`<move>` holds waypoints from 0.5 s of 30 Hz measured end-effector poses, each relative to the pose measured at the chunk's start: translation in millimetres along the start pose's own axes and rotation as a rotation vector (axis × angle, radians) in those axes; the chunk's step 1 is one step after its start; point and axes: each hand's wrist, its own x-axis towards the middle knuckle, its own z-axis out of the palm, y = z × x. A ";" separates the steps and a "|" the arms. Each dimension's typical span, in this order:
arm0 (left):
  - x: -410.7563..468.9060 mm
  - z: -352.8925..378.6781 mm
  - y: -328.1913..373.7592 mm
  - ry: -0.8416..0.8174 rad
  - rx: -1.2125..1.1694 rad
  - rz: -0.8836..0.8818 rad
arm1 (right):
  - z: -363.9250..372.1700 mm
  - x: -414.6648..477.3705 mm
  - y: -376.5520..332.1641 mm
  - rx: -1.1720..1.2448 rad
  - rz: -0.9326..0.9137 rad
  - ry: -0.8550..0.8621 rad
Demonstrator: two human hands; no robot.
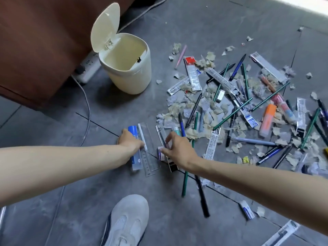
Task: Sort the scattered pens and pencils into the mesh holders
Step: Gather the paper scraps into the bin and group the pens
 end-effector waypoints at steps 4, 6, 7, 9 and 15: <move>1.4 -1.0 0.0 0.011 0.028 0.003 | -14.1 9.2 10.6 -0.199 0.019 0.238; 1.4 -0.1 1.6 0.026 0.052 -0.003 | -20.7 15.7 17.0 -0.246 0.057 0.206; 1.1 0.5 3.0 0.032 0.060 -0.006 | -22.4 18.2 19.0 -0.269 0.078 0.169; 1.8 1.3 6.7 0.035 0.051 -0.014 | -23.5 22.0 21.6 -0.291 0.094 0.127; -0.8 1.2 14.6 0.030 0.048 -0.007 | -19.2 19.5 12.4 -0.132 0.079 0.143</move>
